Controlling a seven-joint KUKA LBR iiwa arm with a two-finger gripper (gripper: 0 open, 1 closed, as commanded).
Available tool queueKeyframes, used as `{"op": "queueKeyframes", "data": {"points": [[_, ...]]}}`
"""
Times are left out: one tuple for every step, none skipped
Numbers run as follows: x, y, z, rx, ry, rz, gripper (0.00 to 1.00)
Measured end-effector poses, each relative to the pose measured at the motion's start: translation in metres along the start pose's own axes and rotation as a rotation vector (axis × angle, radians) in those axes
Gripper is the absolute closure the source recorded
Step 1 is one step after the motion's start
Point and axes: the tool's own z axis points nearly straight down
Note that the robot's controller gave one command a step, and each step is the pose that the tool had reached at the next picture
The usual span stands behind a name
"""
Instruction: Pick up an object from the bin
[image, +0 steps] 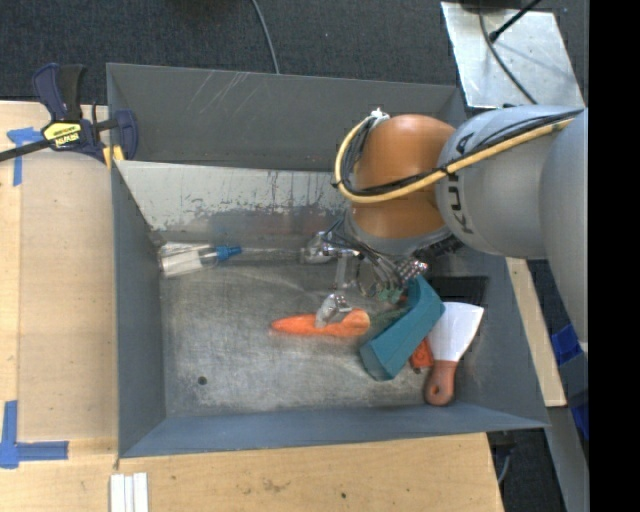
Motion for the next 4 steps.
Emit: {"op": "queueKeyframes", "data": {"points": [[0.009, -0.006, 0.0, -0.012, 0.007, -0.123, 1.0], [0.015, -0.014, -0.013, 0.0, -0.01, -0.043, 1.0], [0.026, -0.026, -0.051, 0.0, -0.006, 0.163, 1.0], [0.008, -0.022, -0.063, 0.002, -0.014, -0.049, 1.0]]}}
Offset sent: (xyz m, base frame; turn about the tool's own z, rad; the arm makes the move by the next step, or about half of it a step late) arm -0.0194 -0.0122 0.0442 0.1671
